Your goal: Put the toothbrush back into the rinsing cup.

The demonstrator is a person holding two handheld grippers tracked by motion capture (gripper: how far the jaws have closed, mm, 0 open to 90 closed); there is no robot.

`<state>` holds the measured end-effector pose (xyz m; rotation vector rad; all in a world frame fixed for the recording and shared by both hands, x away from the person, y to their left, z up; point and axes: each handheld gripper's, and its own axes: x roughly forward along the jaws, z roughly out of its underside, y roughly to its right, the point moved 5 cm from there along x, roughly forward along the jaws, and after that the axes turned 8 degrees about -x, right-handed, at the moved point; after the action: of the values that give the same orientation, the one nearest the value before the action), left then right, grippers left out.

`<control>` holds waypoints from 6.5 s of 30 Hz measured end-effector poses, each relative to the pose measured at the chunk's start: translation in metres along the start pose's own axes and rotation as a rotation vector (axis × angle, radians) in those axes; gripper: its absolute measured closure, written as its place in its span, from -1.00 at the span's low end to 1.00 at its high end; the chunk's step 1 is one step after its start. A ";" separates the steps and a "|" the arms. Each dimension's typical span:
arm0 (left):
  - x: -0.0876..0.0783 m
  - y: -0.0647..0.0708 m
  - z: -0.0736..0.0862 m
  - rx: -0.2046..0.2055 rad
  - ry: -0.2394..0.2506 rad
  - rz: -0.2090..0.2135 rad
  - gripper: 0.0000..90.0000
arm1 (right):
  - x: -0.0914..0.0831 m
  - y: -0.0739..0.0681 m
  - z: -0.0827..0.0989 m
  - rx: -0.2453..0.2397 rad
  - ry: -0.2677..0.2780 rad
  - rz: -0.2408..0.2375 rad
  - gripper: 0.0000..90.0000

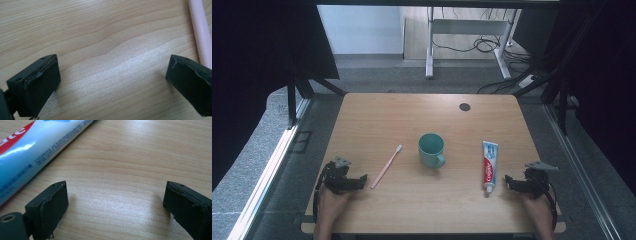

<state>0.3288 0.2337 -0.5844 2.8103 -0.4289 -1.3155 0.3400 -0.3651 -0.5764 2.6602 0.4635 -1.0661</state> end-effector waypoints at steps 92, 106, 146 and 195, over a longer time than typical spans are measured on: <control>-0.011 0.043 -0.053 0.257 -0.309 0.088 -0.67 | 0.000 -0.001 0.000 -0.014 0.005 -0.011 -0.85; 0.000 0.059 -0.071 0.307 -0.354 0.095 -0.50 | 0.000 -0.001 0.000 -0.015 0.004 -0.010 -0.85; 0.047 0.094 -0.092 0.318 -0.579 0.077 0.37 | 0.000 -0.001 0.000 -0.021 0.005 -0.017 -0.86; 0.025 0.103 -0.120 0.274 -0.449 0.192 0.76 | 0.000 -0.002 0.000 -0.023 0.005 -0.020 -0.85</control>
<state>0.4094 0.1151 -0.5134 2.5552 -0.9268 -1.9697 0.3398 -0.3635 -0.5763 2.6446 0.5016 -1.0534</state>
